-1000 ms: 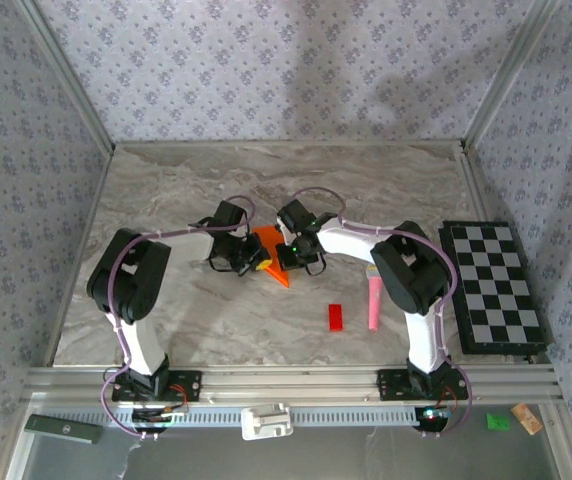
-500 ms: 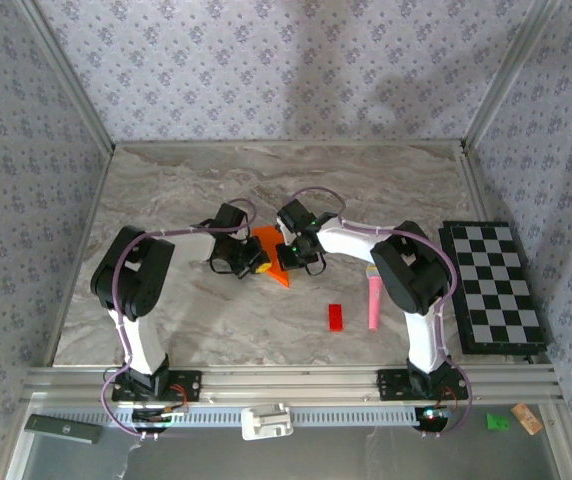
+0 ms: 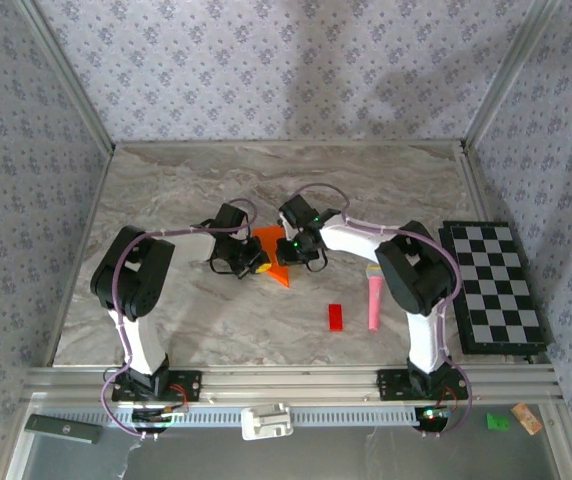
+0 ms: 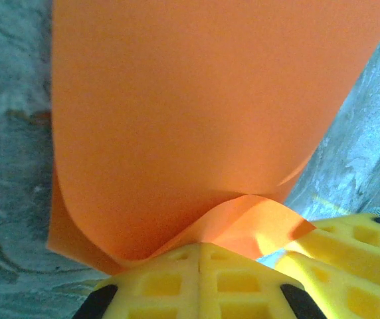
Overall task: Fold a paper plane with a square sheet of paper (pick it up from the middle)
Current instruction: Third fold the triangle at the center of the table.
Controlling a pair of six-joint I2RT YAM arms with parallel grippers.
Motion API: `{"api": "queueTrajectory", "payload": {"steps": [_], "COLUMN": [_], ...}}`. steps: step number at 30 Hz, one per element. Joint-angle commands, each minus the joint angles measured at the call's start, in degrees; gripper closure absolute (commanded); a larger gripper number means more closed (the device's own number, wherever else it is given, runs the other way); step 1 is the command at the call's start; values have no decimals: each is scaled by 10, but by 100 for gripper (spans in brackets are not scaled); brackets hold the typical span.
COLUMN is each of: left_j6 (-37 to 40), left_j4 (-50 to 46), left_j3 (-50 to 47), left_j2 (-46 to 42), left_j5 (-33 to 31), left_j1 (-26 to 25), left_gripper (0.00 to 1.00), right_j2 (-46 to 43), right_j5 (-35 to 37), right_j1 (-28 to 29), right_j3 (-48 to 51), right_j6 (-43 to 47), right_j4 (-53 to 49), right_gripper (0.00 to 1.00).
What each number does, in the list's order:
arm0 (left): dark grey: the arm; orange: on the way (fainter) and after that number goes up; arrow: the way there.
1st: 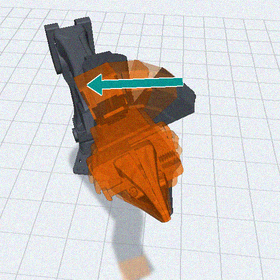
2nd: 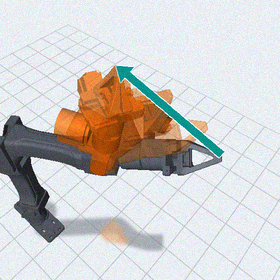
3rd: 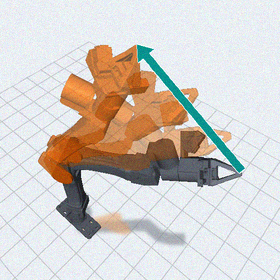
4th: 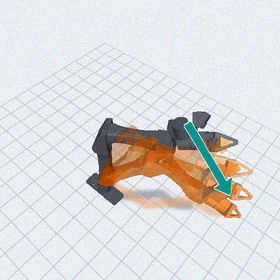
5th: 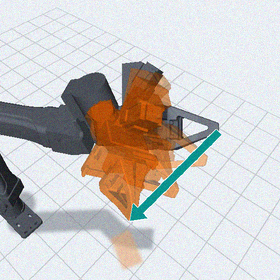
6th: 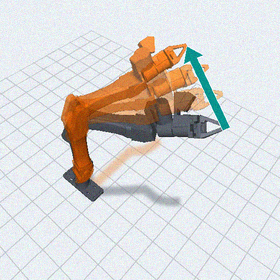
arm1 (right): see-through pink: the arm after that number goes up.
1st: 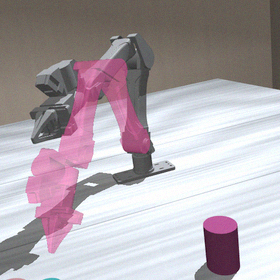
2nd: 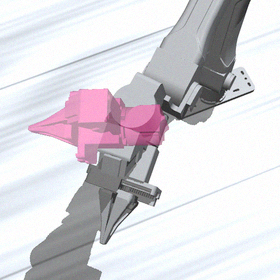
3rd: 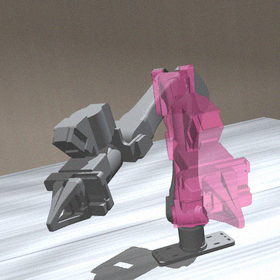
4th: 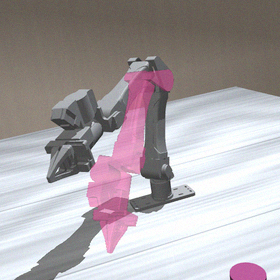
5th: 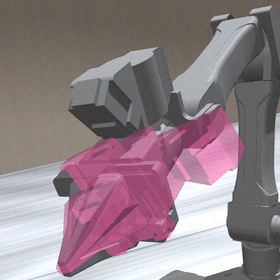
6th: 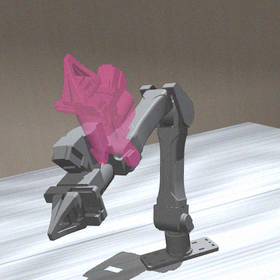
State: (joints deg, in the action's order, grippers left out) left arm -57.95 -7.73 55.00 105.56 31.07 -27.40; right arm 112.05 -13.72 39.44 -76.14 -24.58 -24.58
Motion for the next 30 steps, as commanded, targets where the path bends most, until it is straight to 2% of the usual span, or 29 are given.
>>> {"api": "queueTrajectory", "payload": {"steps": [1, 4, 10, 13, 30], "left_j6": [12, 11, 7, 6, 10], "left_j4": [-54, -53, -52, -47, -45], "left_j3": [-13, -13, -15, -19, -15], "left_j2": [31, 34, 35, 35, 42], "left_j5": [-46, -47, -52, -53, -46], "left_j1": [-2, -3, -2, 0, 3], "left_gripper": [100, 100, 100, 100, 100], "right_j2": [-49, -68, -64, -55, 3], "right_j5": [-15, -35, -98, -110, -101], "right_j1": [-12, -17, -6, 2, 27], "right_j3": [-4, 23, 38, 38, 26], "right_j6": [-23, -27, -8, -1, 30], "right_j4": [-9, 7, 20, 20, -3], "right_gripper": [77, 77, 90, 93, 98]}}
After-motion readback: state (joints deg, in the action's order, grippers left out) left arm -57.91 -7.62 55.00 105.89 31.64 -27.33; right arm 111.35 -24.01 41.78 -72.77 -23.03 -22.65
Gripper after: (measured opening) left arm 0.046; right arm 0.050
